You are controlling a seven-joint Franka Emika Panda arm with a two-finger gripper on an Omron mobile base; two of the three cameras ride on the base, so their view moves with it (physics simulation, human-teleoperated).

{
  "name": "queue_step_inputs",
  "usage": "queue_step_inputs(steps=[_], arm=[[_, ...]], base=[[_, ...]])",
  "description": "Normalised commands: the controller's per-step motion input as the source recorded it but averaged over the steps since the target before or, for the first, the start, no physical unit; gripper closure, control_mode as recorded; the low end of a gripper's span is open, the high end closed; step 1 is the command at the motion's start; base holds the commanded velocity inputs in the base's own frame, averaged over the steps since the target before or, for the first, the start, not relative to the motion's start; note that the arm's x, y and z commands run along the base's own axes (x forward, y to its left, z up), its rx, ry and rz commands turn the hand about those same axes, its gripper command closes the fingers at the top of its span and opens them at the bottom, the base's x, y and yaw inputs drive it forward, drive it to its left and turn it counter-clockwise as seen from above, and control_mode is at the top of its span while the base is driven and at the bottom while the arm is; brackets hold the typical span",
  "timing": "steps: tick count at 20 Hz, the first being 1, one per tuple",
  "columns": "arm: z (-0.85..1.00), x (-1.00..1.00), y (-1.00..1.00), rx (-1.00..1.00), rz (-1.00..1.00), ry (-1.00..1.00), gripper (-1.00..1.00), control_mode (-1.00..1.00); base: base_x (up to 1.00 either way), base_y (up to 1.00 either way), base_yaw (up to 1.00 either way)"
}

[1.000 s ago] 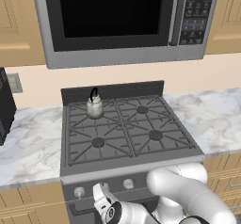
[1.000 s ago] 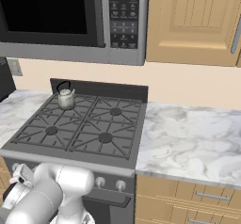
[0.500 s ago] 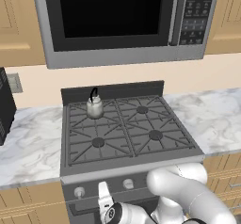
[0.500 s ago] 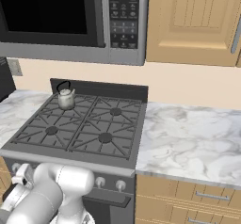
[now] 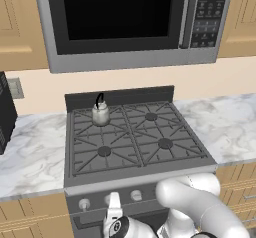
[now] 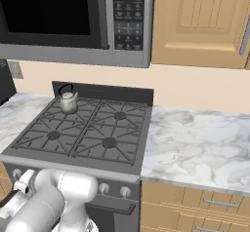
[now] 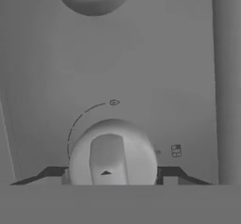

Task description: Lower the heat of the kettle.

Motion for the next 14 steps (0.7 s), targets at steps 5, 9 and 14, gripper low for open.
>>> queue_step_inputs(steps=[5, 9, 14], arm=[[0.13, 0.0, 0.0, 0.31, -0.09, 0.01, 1.0, -1.0], [0.15, 0.0, 0.0, 0.32, -0.09, 0.0, 1.0, -1.0], [0.1, 0.0, 0.0, 0.34, -0.11, 0.02, 1.0, -1.0]], base=[[0.0, 0.0, 0.0], [0.0, 0.0, 0.0], [0.0, 0.0, 0.0]])
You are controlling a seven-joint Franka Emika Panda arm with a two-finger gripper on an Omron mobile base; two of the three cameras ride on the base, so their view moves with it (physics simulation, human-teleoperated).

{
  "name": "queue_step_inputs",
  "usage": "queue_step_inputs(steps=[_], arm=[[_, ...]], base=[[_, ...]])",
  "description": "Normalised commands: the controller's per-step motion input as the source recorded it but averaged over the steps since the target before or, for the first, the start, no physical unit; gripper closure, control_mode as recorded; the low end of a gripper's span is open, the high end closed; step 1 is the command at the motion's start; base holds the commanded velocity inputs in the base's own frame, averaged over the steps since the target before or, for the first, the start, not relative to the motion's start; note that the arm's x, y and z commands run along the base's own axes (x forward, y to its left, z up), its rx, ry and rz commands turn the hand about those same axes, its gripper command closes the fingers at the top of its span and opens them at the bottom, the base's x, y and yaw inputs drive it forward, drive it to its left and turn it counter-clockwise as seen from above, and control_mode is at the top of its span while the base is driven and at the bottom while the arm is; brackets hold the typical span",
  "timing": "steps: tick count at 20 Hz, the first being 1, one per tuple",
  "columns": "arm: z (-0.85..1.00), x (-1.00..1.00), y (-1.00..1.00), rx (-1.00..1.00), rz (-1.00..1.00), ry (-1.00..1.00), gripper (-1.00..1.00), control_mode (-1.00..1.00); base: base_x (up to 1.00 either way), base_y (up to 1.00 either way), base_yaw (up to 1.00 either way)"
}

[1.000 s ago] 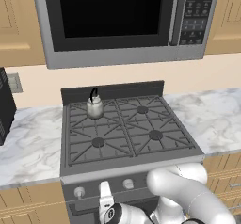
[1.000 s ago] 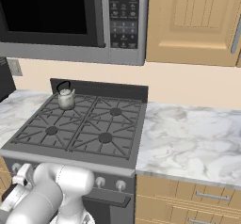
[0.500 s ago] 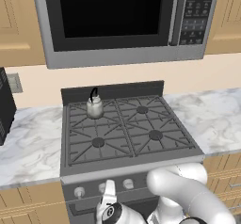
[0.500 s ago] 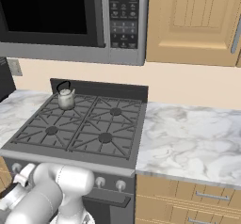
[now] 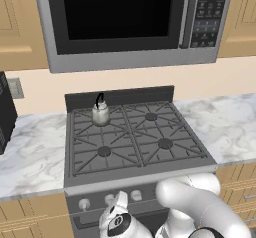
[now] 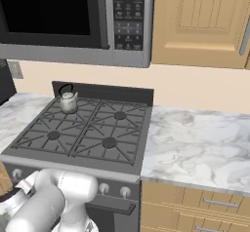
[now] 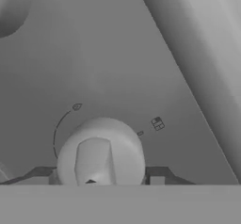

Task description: Lower the heat of the kettle.

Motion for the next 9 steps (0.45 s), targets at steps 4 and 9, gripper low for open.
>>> queue_step_inputs(steps=[4, 9], arm=[[0.08, 0.0, 0.0, 0.36, -0.12, 0.04, 1.0, -1.0], [0.16, 0.0, 0.0, 0.34, -0.14, 0.07, 1.0, -1.0]], base=[[0.0, 0.0, 0.0], [0.0, 0.0, 0.0]])
